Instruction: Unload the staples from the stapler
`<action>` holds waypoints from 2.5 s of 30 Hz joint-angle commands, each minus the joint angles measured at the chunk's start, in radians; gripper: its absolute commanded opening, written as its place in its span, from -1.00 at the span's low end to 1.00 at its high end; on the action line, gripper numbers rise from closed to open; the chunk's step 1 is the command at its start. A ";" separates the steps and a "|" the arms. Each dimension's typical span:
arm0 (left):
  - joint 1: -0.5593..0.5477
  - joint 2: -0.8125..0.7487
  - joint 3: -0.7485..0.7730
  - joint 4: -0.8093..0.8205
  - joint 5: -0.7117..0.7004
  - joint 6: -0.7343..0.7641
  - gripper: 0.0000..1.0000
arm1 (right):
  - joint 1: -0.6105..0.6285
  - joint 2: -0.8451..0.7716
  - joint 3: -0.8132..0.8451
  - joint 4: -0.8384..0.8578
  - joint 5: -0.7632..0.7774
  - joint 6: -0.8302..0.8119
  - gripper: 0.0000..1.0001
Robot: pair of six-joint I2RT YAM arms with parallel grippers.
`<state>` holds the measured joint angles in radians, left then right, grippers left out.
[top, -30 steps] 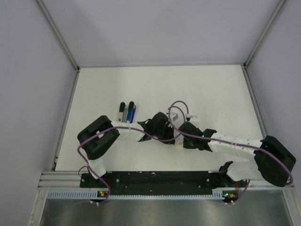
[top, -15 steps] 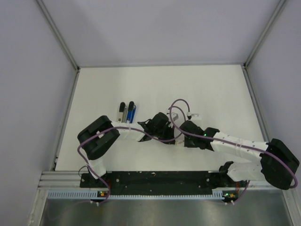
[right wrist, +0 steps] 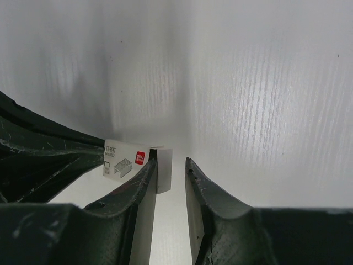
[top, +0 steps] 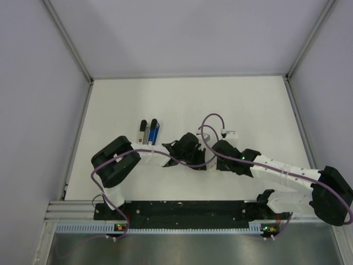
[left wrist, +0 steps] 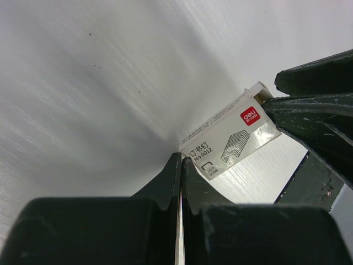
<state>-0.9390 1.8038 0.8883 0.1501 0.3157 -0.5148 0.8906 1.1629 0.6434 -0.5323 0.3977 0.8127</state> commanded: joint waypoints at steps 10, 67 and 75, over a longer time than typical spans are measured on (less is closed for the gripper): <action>-0.007 -0.115 0.014 -0.106 -0.082 0.064 -0.85 | 0.018 0.000 -0.063 0.009 0.017 0.036 -0.45; -0.040 0.035 0.069 -0.084 -0.047 -0.042 -1.00 | -0.005 0.084 -0.085 0.178 -0.057 0.023 -1.00; -0.063 0.051 0.084 -0.084 -0.043 -0.048 -1.00 | -0.005 0.109 -0.056 0.227 -0.102 0.025 -1.00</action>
<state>-0.9688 1.8156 0.9447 0.0551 0.2703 -0.5568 0.8848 1.2507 0.5503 -0.4068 0.3645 0.8291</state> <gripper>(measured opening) 0.013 0.004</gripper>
